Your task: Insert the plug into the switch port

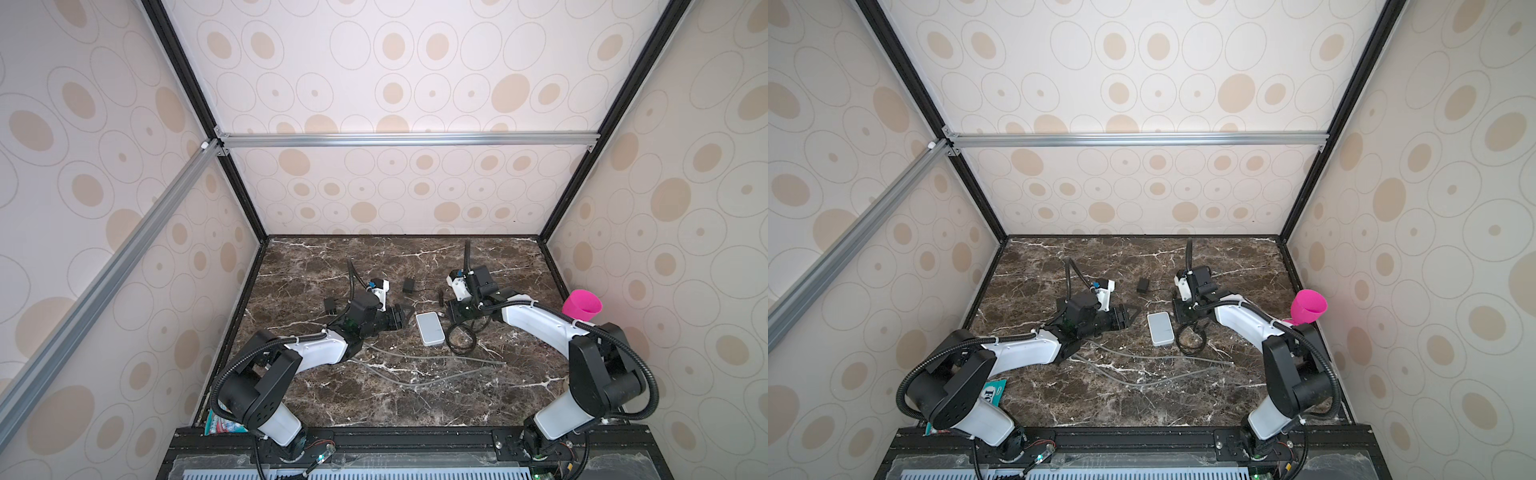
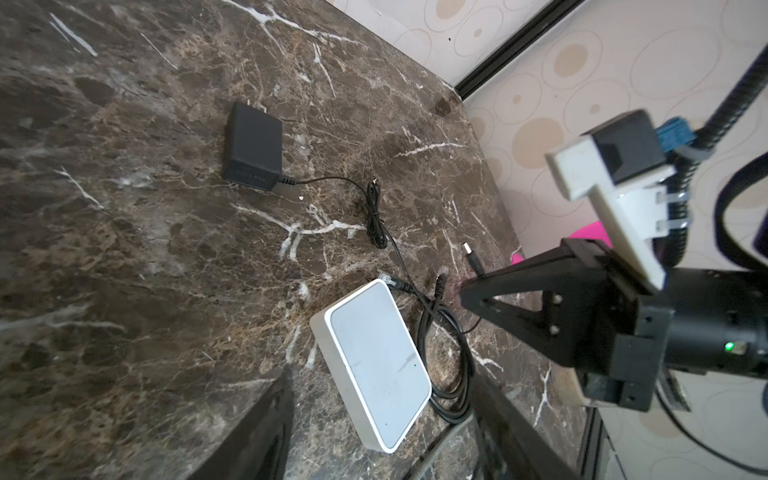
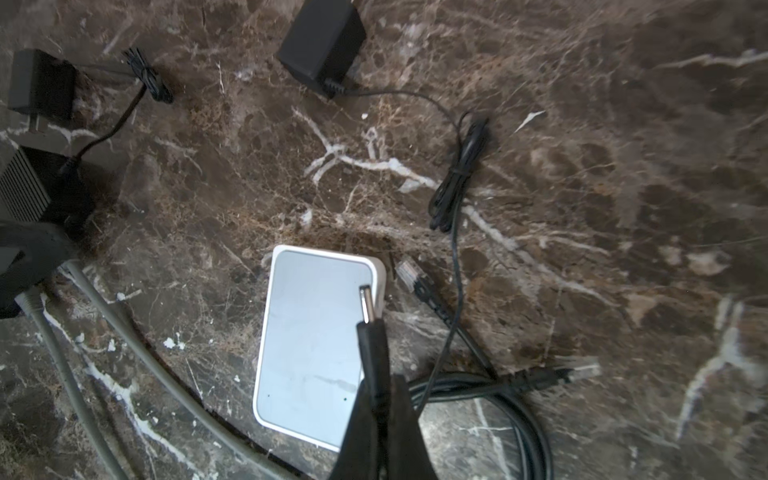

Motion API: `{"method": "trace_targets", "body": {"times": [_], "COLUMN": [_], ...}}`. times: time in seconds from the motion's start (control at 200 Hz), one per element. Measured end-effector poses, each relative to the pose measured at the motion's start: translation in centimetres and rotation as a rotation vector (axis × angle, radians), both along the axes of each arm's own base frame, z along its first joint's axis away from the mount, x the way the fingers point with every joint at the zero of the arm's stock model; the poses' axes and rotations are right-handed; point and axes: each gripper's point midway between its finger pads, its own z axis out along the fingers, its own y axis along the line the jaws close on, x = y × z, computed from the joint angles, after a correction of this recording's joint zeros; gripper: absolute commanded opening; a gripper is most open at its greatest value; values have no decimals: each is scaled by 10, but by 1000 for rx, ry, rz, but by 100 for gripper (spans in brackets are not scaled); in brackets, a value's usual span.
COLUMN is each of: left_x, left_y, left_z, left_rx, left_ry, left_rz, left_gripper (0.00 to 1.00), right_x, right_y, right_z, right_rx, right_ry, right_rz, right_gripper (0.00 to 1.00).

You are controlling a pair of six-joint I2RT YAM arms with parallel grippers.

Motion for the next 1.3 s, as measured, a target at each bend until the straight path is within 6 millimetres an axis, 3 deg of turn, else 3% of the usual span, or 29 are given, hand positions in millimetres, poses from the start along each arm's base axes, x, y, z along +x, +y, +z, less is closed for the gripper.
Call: {"method": "trace_targets", "body": {"times": [0.17, 0.33, 0.435, 0.58, 0.685, 0.8, 0.965, 1.065, 1.165, 1.295], "left_x": [-10, -19, -19, -16, -15, -15, -17, -18, -20, -20], "left_y": [4, 11, 19, 31, 38, 42, 47, 49, 49, 47], "left_z": [-19, -33, -23, 13, 28, 27, 21, 19, 17, 11], "left_rx": [-43, -31, -9, 1, 14, 42, 71, 85, 100, 110], "left_ry": [83, 128, 103, -1, -55, -62, -54, -55, -53, -37], "left_rz": [21, 37, 62, 98, 122, 131, 139, 137, 129, 114], "left_gripper": [63, 66, 69, 72, 73, 73, 73, 73, 73, 72], "right_x": [-17, -27, -30, -34, -40, -42, -46, -45, -41, -42], "right_y": [3, 6, 5, 6, 13, 25, 63, 73, 66, 38], "right_z": [-22, -34, -37, -44, -48, -48, -42, -37, -33, -34], "right_rx": [-65, -118, -137, -166, -179, -171, -59, -27, -26, -69], "right_ry": [104, 148, 162, 172, 180, 185, 211, 197, 183, 173], "right_rz": [10, 12, 1, -11, 0, 12, 29, 25, -3, -61], "right_gripper": [0, 0, 0, 0, 0, 0, 0, 0, 0, 0]}}
